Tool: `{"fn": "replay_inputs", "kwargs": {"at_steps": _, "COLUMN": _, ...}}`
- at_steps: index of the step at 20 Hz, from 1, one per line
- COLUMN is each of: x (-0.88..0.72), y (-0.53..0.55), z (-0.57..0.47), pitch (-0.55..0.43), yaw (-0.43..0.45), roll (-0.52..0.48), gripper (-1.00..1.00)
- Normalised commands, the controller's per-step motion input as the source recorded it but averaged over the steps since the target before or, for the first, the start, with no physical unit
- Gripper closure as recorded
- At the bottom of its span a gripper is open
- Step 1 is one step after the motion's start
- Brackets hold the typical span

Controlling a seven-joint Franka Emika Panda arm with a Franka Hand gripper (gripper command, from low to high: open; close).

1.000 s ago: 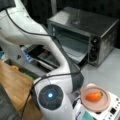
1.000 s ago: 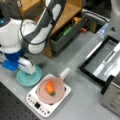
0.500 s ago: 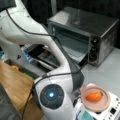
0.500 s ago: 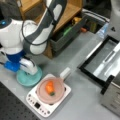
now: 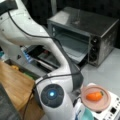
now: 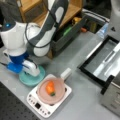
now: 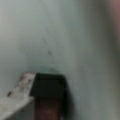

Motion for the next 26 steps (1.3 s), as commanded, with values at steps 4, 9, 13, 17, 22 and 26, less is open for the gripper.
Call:
{"fn": "replay_inputs", "kwargs": {"at_steps": 4, "x": -0.13, "y": 0.12, "z": -0.15, "pitch": -0.108, "yaw": -0.072, "roll": -0.101, "gripper": 1.00}}
{"fn": "replay_inputs", "kwargs": {"at_steps": 9, "x": -0.14, "y": 0.11, "z": -0.04, "pitch": -0.071, "yaw": -0.072, "roll": -0.124, "gripper": 1.00}}
{"fn": "replay_inputs", "kwargs": {"at_steps": 13, "x": -0.18, "y": 0.17, "z": 0.13, "pitch": 0.003, "yaw": -0.079, "roll": -0.147, "gripper": 1.00}}
{"fn": "replay_inputs", "kwargs": {"at_steps": 17, "x": -0.24, "y": 0.28, "z": 0.31, "pitch": 0.061, "yaw": -0.080, "roll": -0.165, "gripper": 1.00}}
{"fn": "replay_inputs", "kwargs": {"at_steps": 22, "x": -0.20, "y": 0.38, "z": 0.34, "pitch": 0.078, "yaw": -0.047, "roll": -0.195, "gripper": 1.00}}
{"fn": "replay_inputs", "kwargs": {"at_steps": 26, "x": -0.13, "y": 0.42, "z": 0.31, "pitch": 0.093, "yaw": -0.018, "roll": -0.250, "gripper": 1.00}}
